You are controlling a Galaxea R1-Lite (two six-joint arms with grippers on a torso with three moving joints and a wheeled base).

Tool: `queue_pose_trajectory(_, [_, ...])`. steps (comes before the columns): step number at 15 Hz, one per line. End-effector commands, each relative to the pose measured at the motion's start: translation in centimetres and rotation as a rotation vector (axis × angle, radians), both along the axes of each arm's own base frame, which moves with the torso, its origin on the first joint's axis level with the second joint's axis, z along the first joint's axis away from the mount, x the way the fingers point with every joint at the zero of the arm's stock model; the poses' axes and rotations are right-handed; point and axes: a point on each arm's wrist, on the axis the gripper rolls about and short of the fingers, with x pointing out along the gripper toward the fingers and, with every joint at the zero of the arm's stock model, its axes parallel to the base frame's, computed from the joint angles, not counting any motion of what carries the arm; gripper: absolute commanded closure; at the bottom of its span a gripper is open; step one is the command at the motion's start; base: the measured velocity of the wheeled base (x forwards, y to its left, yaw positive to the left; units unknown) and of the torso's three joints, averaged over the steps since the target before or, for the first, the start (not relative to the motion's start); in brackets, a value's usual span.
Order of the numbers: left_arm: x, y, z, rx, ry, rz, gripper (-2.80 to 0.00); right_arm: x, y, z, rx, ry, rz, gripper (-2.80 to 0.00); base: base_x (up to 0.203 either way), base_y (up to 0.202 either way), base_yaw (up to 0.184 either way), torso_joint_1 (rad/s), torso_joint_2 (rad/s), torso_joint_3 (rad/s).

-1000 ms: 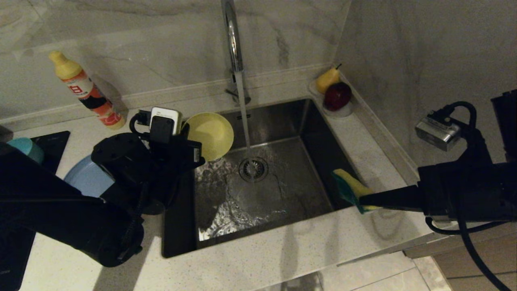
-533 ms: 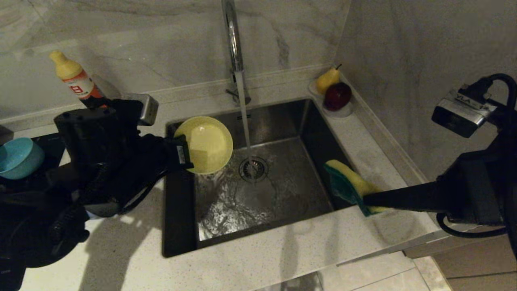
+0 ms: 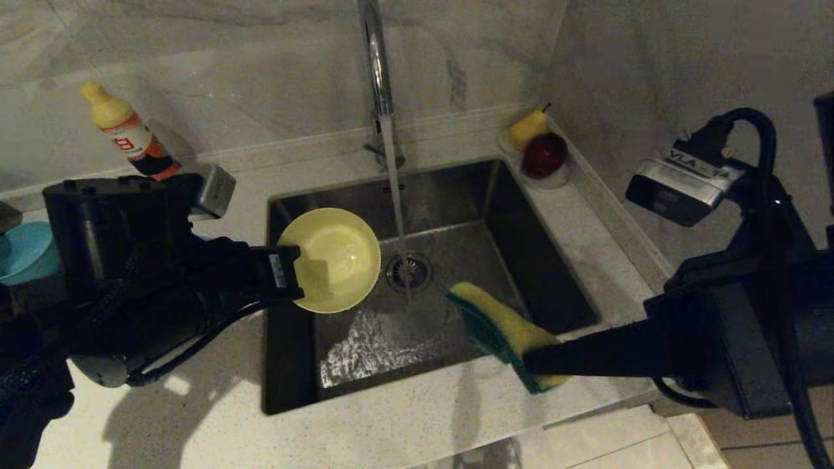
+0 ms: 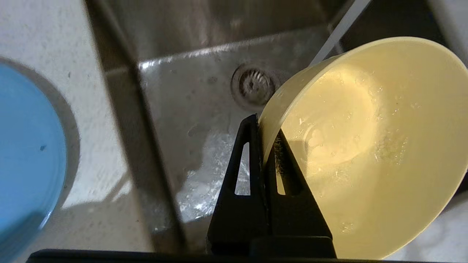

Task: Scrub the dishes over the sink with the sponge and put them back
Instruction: Wash the bowl, then wipe the bowl

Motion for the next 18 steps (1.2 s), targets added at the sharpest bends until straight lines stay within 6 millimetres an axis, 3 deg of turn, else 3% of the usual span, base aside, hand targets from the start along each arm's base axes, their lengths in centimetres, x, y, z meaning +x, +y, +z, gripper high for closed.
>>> queue_pose_trajectory(1, [0.6,-0.8,0.4,-0.004,-0.019,0.035,0.0,1.0,2.0,-0.8,-0.031,0.034,0.031,0.0,0.0,0.0,0.0,0.0,0.0,0.0])
queue_pose_trajectory(7, [-0.5,-3.9,-1.1,-0.037,0.053,0.027,0.0,2.8,5.4,-1.6,-0.083,0.086,0.07,0.0,0.0,0.0,0.0,0.0,0.0,0.0])
queue_pose_trajectory(12, [-0.7,-4.8,-1.9,-0.052,0.09,0.014,0.0,3.1,6.7,-2.1,-0.111,0.111,0.088,0.0,0.0,0.0,0.0,0.0,0.0,0.0])
queue_pose_trajectory(18, [-1.7,-6.1,-1.5,-0.088,0.074,-0.001,0.0,4.4,8.6,-4.0,-0.164,0.14,0.077,0.0,0.0,0.0,0.0,0.0,0.0,0.0])
